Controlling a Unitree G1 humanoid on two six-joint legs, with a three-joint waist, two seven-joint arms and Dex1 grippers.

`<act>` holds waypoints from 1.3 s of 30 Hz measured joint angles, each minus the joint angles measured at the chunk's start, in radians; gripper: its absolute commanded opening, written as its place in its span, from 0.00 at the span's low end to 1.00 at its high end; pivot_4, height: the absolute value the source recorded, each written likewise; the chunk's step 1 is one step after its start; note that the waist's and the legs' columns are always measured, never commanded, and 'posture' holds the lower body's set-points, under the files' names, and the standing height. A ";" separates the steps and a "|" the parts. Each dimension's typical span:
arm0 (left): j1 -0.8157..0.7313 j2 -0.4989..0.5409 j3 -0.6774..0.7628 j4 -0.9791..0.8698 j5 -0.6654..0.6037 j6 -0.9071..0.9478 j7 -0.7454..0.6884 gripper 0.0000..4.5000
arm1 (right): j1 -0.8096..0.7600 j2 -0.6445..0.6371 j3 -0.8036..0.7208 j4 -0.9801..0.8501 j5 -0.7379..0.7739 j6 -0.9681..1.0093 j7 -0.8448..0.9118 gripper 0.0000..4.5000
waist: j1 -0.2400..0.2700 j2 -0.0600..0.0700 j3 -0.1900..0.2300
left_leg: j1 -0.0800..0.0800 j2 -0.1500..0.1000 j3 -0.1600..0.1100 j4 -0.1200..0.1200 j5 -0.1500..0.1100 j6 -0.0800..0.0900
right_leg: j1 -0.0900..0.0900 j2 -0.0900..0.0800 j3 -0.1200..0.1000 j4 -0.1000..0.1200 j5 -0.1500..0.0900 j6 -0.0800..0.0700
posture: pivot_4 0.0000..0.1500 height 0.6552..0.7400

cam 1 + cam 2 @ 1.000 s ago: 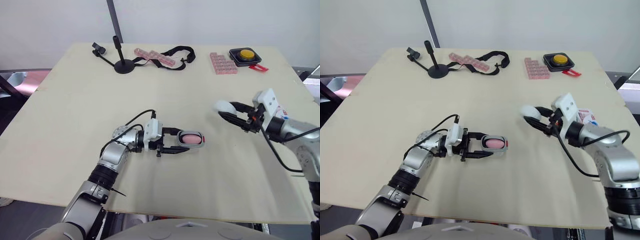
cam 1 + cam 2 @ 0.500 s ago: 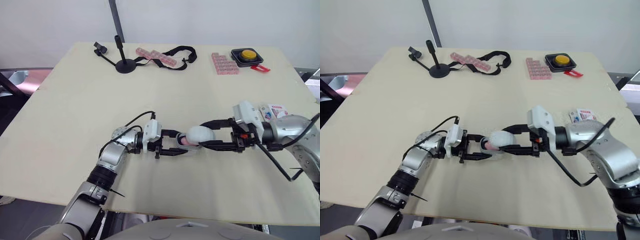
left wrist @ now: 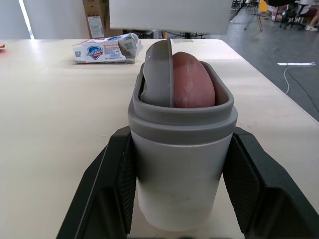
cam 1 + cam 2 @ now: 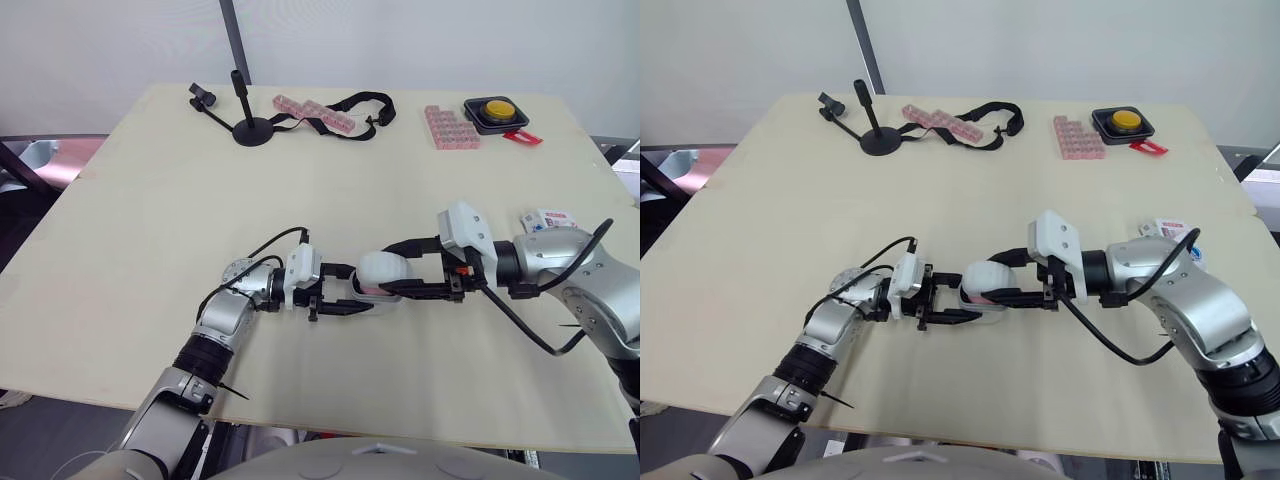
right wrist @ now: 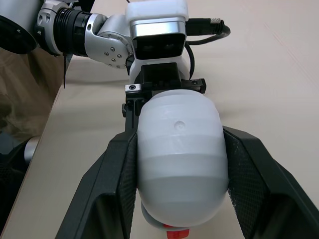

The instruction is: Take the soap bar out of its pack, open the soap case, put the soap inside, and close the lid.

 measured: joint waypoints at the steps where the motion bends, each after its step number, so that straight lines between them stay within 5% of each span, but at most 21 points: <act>1: 0.000 0.000 0.000 0.003 0.000 -0.006 -0.001 0.43 | -0.002 0.001 0.004 0.000 0.000 0.004 -0.001 0.44 | 0.000 0.000 0.000 | 0.000 0.000 0.000 0.000 0.000 0.000 | 0.000 0.000 0.000 0.000 0.000 0.000 | 1.00 0.98; 39: 0.001 -0.001 -0.001 -0.007 0.004 0.010 0.008 0.43 | -0.015 0.013 0.086 -0.008 -0.066 0.029 -0.036 0.44 | 0.000 0.000 0.000 | 0.001 0.000 0.000 0.000 0.000 0.000 | 0.001 0.000 0.000 0.001 0.000 0.000 | 1.00 0.98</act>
